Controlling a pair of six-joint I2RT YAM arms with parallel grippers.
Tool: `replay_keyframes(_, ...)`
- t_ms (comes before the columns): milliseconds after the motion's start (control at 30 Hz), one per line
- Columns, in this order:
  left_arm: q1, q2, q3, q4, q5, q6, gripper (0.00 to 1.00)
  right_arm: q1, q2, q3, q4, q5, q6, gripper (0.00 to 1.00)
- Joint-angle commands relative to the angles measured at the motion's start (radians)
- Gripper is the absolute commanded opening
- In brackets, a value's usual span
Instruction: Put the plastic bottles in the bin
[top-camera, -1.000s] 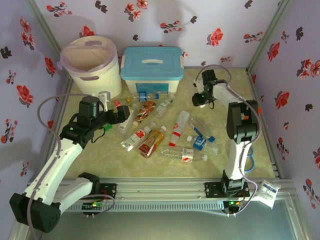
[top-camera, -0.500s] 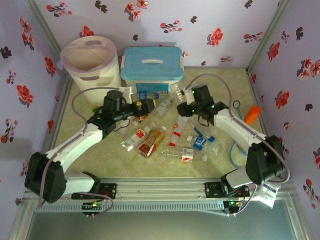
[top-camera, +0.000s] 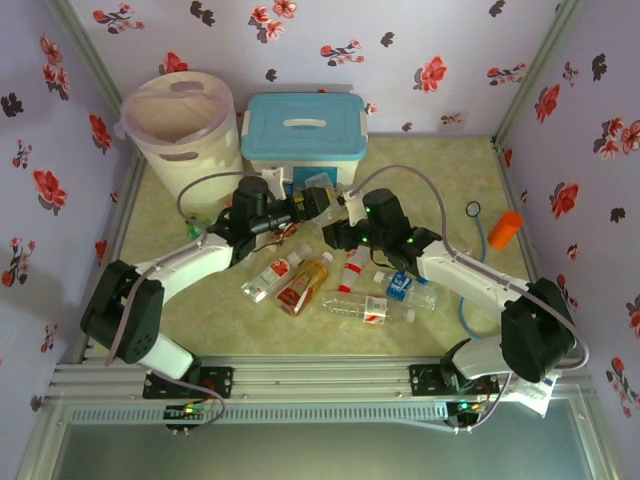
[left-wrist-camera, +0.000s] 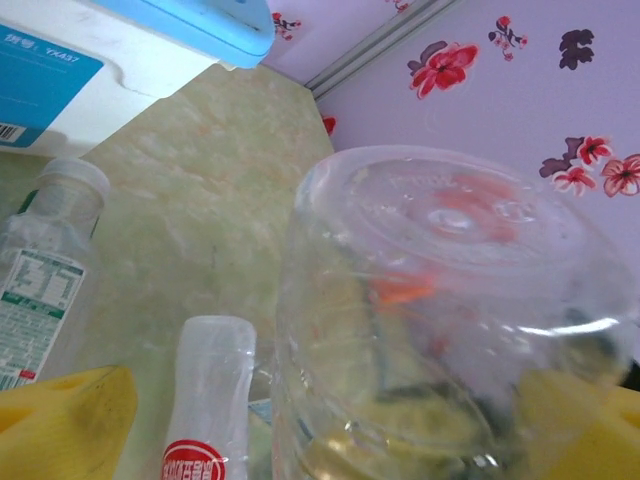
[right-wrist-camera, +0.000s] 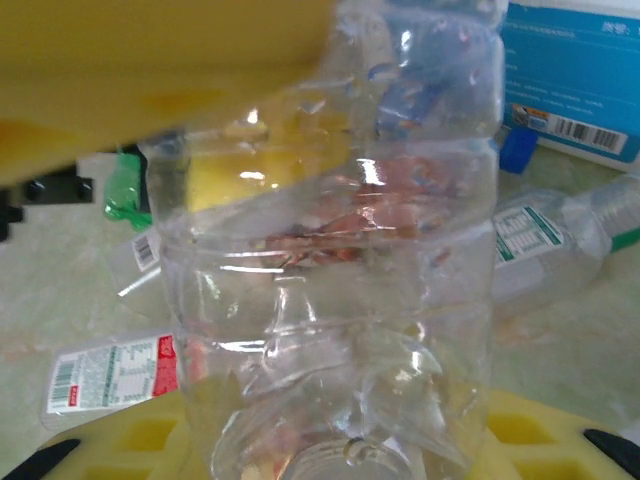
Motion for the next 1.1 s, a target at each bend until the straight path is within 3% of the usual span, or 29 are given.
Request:
replay_keyframes(0,-0.008,0.026,0.034,0.062,0.016,-0.021,0.89,0.014,0.014,-0.008,0.06,-0.027,0.031,0.46)
replay_keyframes(367,-0.008,0.037,0.065,0.045,0.016,-0.013,0.55,0.016,0.04,0.008,0.058,-0.045,0.04,0.49)
replay_keyframes(433,-0.006,0.039,0.077,0.026,0.016,-0.002,0.52,0.016,0.042,0.016,0.048,-0.046,0.039,0.58)
replay_keyframes(567,0.003,0.03,0.108,-0.022,0.016,0.026,0.52,0.014,0.023,0.027,-0.001,-0.027,0.016,0.87)
replay_keyframes(667,0.022,0.01,0.146,-0.087,0.015,0.064,0.52,0.004,-0.016,0.037,-0.074,-0.005,0.005,0.99)
replay_keyframes(933,0.123,-0.087,0.327,-0.366,-0.041,0.271,0.49,-0.106,-0.213,-0.026,-0.201,0.025,0.117,0.99)
replay_keyframes(1067,0.241,-0.133,0.439,-0.465,-0.046,0.337,0.43,-0.141,-0.32,-0.07,-0.282,0.113,0.141,0.99)
